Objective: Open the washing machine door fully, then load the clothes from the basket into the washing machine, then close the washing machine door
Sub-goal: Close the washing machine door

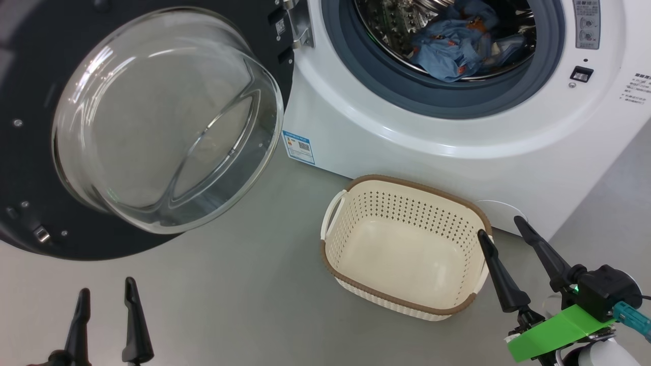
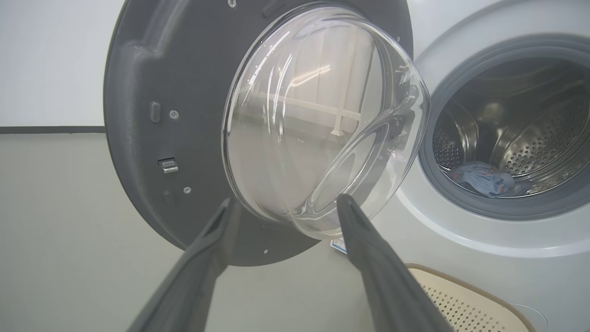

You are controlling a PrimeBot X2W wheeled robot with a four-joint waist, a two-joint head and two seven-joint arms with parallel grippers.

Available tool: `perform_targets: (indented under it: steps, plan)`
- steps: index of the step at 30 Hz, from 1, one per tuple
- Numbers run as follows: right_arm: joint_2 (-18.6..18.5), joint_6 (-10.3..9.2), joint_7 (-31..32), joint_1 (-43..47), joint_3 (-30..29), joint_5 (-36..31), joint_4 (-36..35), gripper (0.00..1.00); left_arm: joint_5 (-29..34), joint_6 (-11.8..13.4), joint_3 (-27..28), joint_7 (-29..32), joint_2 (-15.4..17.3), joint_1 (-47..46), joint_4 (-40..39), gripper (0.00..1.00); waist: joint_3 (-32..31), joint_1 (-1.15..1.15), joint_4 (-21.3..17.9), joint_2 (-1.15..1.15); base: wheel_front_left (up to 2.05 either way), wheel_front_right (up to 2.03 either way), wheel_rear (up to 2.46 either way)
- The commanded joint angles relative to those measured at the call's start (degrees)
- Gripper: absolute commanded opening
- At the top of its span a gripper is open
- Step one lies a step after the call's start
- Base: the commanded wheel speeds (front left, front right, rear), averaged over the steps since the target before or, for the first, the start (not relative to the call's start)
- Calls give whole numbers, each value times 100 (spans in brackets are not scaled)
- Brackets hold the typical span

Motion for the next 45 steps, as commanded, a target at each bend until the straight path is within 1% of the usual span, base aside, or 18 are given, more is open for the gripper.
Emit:
perform_targets:
  steps: [1, 2, 3, 4, 5, 6, 7, 12, 14, 17, 20, 28, 29, 30, 31, 32, 38, 45]
  plan:
    - [-118, 25, -46, -129, 95, 18, -142, 100, 38, 20, 215, -37, 53, -93, -208, 100, 16, 0, 1, 0, 0, 0, 0]
    - [-121, 25, -46, -133, 97, 17, -144, 100, -5, 18, 237, -37, 53, -106, -249, 100, 28, 0, 0, 0, 0, 0, 0]
    - [-124, 25, -46, -139, 102, 16, -148, 100, -72, 19, 274, -37, 53, -118, -305, 89, 41, 0, -4, 0, 0, 0, 0]
    - [-126, 25, -46, -144, 103, 15, -149, 100, -126, 12, 320, -37, 53, -128, -359, 64, 50, 0, -5, 0, 0, 0, 0]
    - [-126, 25, -46, -149, 107, 15, -149, 100, -211, -10, 385, -37, 53, -140, -409, 44, 67, 0, -8, 0, 0, 0, 0]
    - [-128, 25, -46, -155, 109, 16, -148, 100, -316, -20, 481, -37, 53, -163, -467, 30, 80, 0, -11, 0, 0, 0, 0]
    - [-130, 25, -46, -159, 115, 16, -146, 100, -449, -31, 612, -37, 53, -197, -539, 0, 95, 0, -14, 0, 0, 0, 0]
    - [-155, 25, -46, -143, 92, 21, -146, 100, -973, -371, 1483, -37, 54, -599, -894, 0, 165, 0, 15, 0, 0, 0, 0]
    - [-161, 25, -46, -129, 78, 18, -151, 100, -1213, -499, 1791, -37, 138, -870, -926, 0, 192, 0, 29, 0, 0, 0, 0]
    - [-168, 25, -46, -153, 88, 10, -161, 100, -1638, -589, 2036, -37, 566, -1320, -783, 0, 253, 0, 16, 0, 0, 0, 0]
    - [-171, 25, -46, -232, 128, 4, -160, 100, -2152, -617, 2193, 30, 1208, -1836, -408, 0, 338, 0, -32, 0, 0, 0, 0]
    - [-171, 25, -46, -513, 319, -7, -163, 100, -3577, -627, 2107, 695, 2782, -3078, 887, 0, 617, 0, -219, 0, 0, 0, 0]
    - [-173, 25, -46, -551, 350, -5, -161, 100, -3710, -627, 2080, 773, 2947, -3202, 1110, 0, 646, 0, -250, 0, 0, 0, 0]
    - [-173, 25, -46, -551, 350, -5, -161, 100, -3710, -627, 2080, 773, 2947, -3202, 1110, 0, 646, 0, -250, 0, 0, 0, 0]
    - [-178, 25, -46, -609, 392, 5, -158, 100, -3962, -627, 1985, 1006, 3263, -3440, 1599, 0, 700, 0, -302, 0, 0, 0, 0]
    - [-178, 25, -46, -609, 392, 5, -158, 100, -3962, -627, 1985, 1006, 3263, -3440, 1599, 0, 700, 0, -302, 0, 0, 0, 0]
    - [-199, 25, -46, -646, 426, 18, -137, 100, -4565, -628, 1603, 1844, 3850, -4031, 2848, 0, 803, 0, -371, 0, 0, 0, 0]
    - [-186, 25, -46, -677, 477, 11, -124, 100, -5312, -628, 1374, 2909, 4197, -4341, 3539, 0, 851, 0, -406, 0, 0, 0, 0]
